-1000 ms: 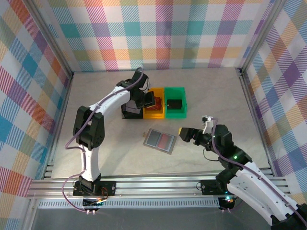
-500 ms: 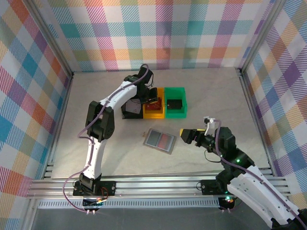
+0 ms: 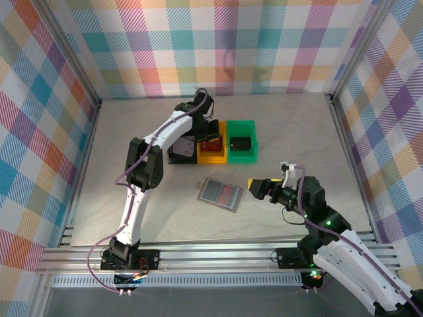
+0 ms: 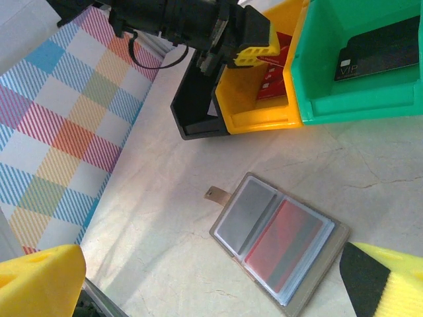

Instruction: Take the credit cards out of the card holder

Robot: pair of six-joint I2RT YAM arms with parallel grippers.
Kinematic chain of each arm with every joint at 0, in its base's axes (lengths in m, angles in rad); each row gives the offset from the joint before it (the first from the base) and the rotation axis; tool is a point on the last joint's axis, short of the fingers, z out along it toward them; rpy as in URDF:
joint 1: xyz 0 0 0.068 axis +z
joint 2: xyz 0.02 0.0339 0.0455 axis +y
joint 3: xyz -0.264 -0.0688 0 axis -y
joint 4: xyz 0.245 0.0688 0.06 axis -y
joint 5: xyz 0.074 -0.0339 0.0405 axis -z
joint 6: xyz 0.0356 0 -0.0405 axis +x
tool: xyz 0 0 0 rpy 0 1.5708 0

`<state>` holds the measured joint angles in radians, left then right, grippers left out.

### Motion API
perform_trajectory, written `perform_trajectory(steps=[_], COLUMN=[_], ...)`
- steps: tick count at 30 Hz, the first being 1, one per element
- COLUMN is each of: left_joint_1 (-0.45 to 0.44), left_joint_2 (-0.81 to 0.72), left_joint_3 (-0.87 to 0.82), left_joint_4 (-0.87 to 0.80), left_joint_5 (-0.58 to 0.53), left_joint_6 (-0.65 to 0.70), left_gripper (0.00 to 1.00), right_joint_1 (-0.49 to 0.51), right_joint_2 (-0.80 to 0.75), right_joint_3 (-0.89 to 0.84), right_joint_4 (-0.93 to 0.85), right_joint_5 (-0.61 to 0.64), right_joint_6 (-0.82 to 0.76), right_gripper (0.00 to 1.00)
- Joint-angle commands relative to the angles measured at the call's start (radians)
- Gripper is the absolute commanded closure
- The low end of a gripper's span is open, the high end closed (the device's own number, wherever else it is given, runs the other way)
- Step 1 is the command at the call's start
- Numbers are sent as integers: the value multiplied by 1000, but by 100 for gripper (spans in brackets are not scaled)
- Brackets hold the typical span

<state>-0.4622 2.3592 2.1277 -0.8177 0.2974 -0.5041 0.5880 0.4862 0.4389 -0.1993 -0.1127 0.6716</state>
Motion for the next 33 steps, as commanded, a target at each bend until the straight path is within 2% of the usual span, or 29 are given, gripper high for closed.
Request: perform_trajectory(steps=[1,7,14,23,33], left_joint_1=[-6,-6,-6,-9,-9], left_joint_2=[22,30,33,36,39], left_joint_3=[44,44,47,72,142], left_joint_4=[-47,-52,-59,-85,-187], left_joint_5=[11,11,14,13,-41], left_joint_6=[-10,-8,-1,15,64], left_gripper=[100,100,85,78,71], right_joint_1=[-5,-5,-5,-5,-5], right_joint_2=[-9,-12,-9,-6,-8], right_joint_3=[-8,-9,-8,-6,-6], right_joint_4=[35,35,39,38,34], right_joint_5=[-16,-21,-23,-24,-24], right_joint_6=[-16,-17,-17,-17,-18], right_gripper=[1,1,1,1,1])
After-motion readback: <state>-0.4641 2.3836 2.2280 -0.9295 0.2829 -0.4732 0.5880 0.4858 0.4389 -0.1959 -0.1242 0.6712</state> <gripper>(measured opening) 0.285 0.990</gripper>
